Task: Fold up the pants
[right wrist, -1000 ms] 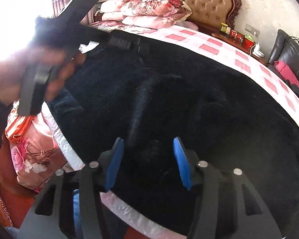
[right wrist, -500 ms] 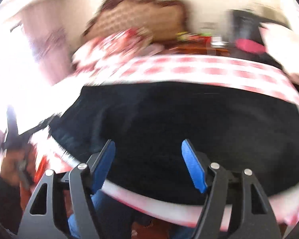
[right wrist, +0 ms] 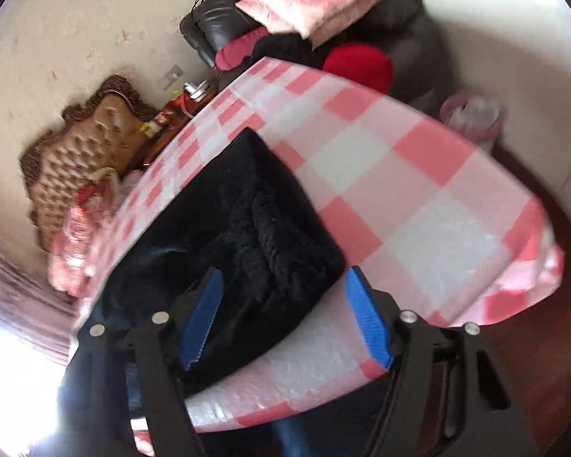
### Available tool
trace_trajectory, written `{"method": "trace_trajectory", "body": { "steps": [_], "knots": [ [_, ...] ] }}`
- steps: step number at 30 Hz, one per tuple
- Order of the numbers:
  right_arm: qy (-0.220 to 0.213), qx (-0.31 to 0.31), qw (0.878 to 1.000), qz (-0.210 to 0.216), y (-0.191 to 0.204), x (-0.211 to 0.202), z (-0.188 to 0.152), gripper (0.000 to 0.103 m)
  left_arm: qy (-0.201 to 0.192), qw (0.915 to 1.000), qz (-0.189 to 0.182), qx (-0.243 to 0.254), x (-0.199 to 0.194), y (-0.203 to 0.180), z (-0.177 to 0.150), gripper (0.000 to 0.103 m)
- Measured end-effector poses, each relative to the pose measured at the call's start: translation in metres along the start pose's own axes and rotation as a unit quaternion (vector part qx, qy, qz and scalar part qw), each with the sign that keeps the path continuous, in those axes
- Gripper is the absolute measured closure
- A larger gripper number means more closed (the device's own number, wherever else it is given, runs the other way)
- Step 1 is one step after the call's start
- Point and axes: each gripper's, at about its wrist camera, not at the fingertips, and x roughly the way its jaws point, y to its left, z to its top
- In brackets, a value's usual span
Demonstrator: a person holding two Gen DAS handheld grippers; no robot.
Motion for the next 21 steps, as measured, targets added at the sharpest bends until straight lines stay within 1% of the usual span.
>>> {"method": "trace_trajectory", "body": {
  "steps": [1,5,7,8,10,11,12,14,16,18,19,21],
  "knots": [
    [0.004,0.005,1.0,0.01,-0.003,0.003,0.002,0.035,0.001,0.9996,0.0,0.027,0.013,-0.013,0.008,0.049],
    [0.005,-0.003,1.0,0.023,0.001,0.014,0.014,0.035,0.013,0.9969,-0.006,0.077,0.058,-0.039,0.025,0.054],
    [0.008,-0.006,1.0,0.025,0.001,0.016,0.022,0.041,0.027,0.9944,0.003,0.103,0.078,-0.051,0.029,0.058],
    [0.011,-0.012,1.0,0.023,0.002,0.018,0.025,0.044,0.035,0.993,0.013,0.112,0.088,-0.054,0.03,0.063],
    [0.013,-0.025,0.999,0.021,0.004,0.023,0.032,0.057,0.048,0.9911,0.023,0.122,0.1,-0.056,0.031,0.064],
    [0.017,-0.034,0.999,0.023,0.006,0.026,0.034,0.078,0.053,0.9892,0.032,0.133,0.104,-0.058,0.029,0.073],
    [0.017,-0.037,0.999,0.022,0.008,0.023,0.034,0.085,0.051,0.9875,0.046,0.142,0.106,-0.058,0.029,0.082],
    [0.009,-0.048,0.998,0.038,0.011,0.017,0.036,0.091,0.043,0.9914,0.04,0.117,0.099,-0.05,0.038,0.089],
    [-0.003,-0.06,0.997,0.05,0.019,0.012,0.041,0.092,0.028,0.991,0.056,0.118,0.094,-0.05,0.046,0.09],
    [-0.009,-0.073,0.996,0.051,0.024,0.012,0.048,0.092,0.034,0.9915,0.05,0.115,0.096,-0.052,0.047,0.09],
    [-0.008,-0.074,0.996,0.042,0.023,0.015,0.05,0.092,0.042,0.9907,0.048,0.12,0.101,-0.054,0.045,0.09],
    [0.005,-0.067,0.998,0.017,0.017,0.026,0.054,0.093,0.054,0.9877,0.052,0.137,0.107,-0.062,0.037,0.09]
  ]
}}
